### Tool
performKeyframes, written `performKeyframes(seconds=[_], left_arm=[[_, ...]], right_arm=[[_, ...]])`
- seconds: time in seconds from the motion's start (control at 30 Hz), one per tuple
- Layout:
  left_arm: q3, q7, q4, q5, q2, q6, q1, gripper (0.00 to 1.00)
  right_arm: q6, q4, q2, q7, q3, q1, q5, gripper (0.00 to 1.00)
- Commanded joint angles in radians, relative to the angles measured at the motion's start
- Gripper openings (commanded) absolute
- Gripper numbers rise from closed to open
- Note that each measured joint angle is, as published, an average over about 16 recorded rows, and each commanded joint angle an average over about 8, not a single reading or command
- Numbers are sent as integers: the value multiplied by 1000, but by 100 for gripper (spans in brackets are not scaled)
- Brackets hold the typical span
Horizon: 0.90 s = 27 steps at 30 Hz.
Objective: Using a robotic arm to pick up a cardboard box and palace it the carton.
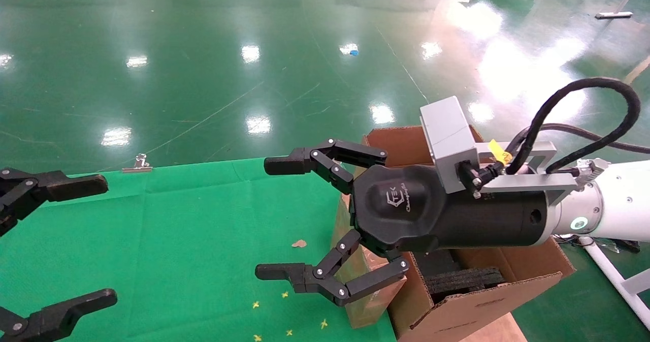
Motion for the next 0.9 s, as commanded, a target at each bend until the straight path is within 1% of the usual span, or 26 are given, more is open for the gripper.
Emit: performKeyframes(seconds=[0.03,0.43,0.6,0.73,0.8,0.9], left_arm=[[0,0,0,0,0,0,0,100],[0,0,0,0,0,0,0,100],[0,0,1,0,0,0,0,100],[1,1,1,0,0,0,-1,100],[1,1,1,0,0,0,-1,100],[1,1,1,-1,0,0,-1,100]], right_arm=[[0,0,0,0,0,0,0,100],[1,0,1,0,-1,0,-2,100],[13,20,8,20,-19,13,-47,100],[11,51,4,56,-71,60,-155,100],[-4,62,-11,80,-115,104,-237,100],[-38,68,-55,128,-205,191,-386,100]])
